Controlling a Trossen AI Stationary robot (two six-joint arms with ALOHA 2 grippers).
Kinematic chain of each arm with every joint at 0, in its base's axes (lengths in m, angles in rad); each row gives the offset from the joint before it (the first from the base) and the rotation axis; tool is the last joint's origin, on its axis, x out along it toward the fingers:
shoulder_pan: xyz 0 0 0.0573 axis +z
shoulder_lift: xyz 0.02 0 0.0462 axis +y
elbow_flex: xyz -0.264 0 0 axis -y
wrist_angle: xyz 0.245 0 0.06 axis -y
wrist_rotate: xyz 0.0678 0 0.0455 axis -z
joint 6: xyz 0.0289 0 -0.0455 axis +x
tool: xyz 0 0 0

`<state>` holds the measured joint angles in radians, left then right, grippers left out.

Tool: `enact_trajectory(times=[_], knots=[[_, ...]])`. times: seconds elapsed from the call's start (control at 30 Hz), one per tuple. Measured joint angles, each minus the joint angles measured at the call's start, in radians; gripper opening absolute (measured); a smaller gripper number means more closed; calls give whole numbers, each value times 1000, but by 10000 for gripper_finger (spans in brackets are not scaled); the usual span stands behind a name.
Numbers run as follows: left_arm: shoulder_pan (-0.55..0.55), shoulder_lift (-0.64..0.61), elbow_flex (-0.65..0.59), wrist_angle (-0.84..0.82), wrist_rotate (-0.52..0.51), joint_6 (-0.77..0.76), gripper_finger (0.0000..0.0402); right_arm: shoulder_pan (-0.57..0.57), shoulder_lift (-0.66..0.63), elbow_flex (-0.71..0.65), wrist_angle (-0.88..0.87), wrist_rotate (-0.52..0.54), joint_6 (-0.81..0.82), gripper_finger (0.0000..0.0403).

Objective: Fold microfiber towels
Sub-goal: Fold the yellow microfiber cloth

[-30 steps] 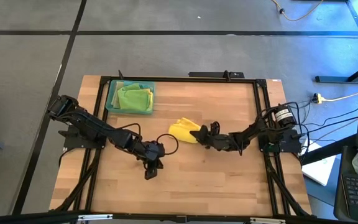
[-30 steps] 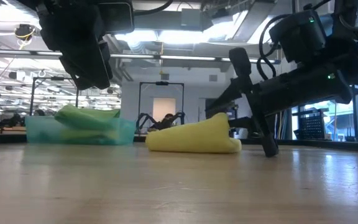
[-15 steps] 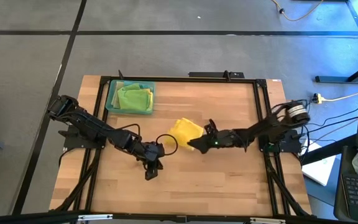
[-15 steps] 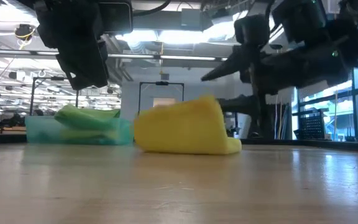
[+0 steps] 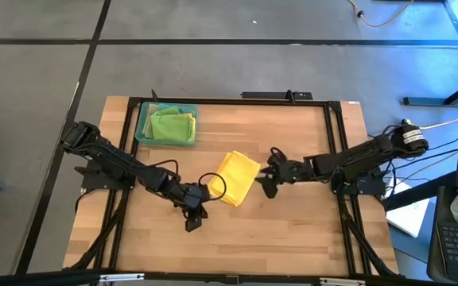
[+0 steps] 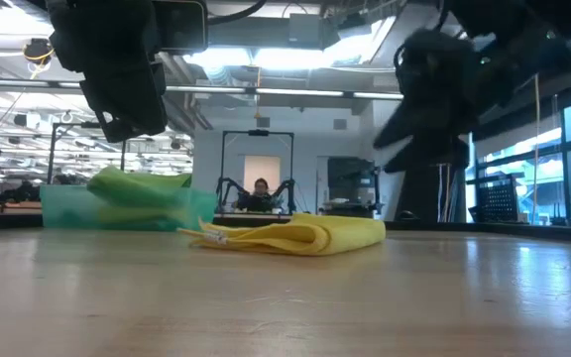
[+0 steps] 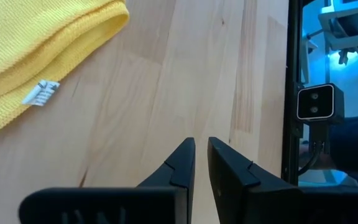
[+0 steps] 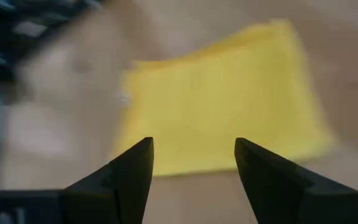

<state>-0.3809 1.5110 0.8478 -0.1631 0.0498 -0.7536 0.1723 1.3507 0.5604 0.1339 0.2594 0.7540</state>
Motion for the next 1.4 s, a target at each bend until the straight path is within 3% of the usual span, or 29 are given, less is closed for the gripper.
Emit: enact_trajectory(times=[0.13,0.2,0.3,0.5,0.7,0.97,1.17,1.4], knots=[[0,0,0,0,-7,-3,37,-54,-8,100,-347,162,33,206],[0,-1,0,0,-7,-3,37,-107,3,136,-406,138,-41,201],[2,-1,0,-2,-8,3,37,-197,37,169,-403,-55,-138,201],[28,-40,0,-58,-10,20,37,-386,127,155,-318,-407,-26,202],[56,-199,0,-155,-111,55,37,-482,196,192,-270,-575,-122,203],[58,-406,0,-223,-273,68,37,-482,414,459,-439,-603,-360,203],[58,-481,0,-280,-284,70,37,-498,627,673,-608,-711,-481,211],[58,-533,0,-329,-283,55,37,-501,710,833,-785,-663,-599,262]])
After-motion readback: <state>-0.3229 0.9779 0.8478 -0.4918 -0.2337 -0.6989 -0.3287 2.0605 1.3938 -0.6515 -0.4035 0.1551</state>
